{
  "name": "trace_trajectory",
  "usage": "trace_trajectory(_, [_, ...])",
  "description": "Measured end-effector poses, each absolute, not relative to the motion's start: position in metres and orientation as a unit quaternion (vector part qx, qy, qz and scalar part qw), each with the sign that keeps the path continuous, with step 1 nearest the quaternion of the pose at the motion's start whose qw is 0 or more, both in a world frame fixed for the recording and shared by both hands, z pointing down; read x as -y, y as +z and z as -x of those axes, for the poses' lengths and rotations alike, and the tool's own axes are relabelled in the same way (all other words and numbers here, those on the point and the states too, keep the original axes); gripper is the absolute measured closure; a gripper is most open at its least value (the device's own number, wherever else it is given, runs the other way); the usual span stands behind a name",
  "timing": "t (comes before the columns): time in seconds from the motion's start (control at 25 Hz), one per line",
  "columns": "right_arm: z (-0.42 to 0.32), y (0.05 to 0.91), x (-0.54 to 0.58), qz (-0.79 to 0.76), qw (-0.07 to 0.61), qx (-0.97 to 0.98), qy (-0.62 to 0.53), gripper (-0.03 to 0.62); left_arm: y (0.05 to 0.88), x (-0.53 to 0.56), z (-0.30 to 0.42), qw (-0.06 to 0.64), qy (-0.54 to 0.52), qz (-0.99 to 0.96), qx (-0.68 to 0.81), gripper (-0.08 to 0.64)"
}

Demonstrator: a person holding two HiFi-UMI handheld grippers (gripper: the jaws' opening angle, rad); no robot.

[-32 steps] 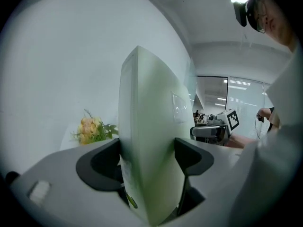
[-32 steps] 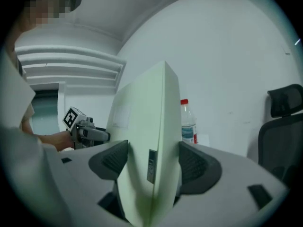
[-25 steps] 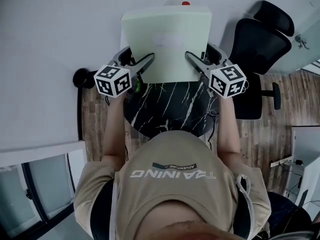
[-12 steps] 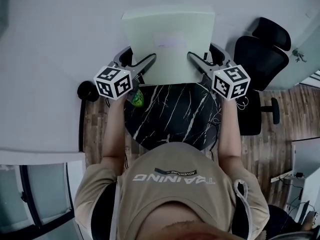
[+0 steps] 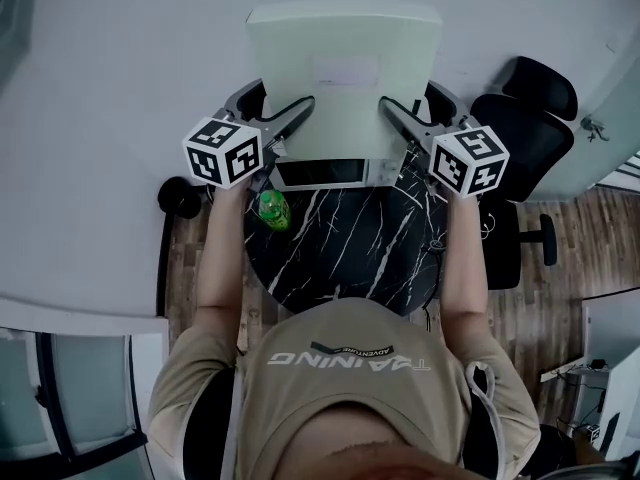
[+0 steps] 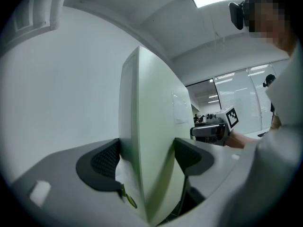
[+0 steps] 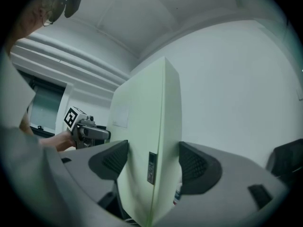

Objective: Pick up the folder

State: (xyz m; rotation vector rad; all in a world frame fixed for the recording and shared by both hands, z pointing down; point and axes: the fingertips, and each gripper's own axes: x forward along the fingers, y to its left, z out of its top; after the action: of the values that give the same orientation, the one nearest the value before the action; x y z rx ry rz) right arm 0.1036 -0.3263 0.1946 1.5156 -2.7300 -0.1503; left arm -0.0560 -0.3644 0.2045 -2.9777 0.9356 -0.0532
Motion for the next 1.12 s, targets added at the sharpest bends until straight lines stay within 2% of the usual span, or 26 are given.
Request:
trace_trajectory(0.36, [-0.097,0.176,0.337,-0.485,0.012,0.873,-0.053,0.295,0.185,0.372,0.062,0.029,-0.009,0.951,-0.307,0.215])
trace_trajectory(1.12, [-0.086,0.207,0.345,-0.509,0.025,0.860,-0.029,0.295,0.218,0.389,0.071,-0.003,-0.017,0.960,-0.281,0.215])
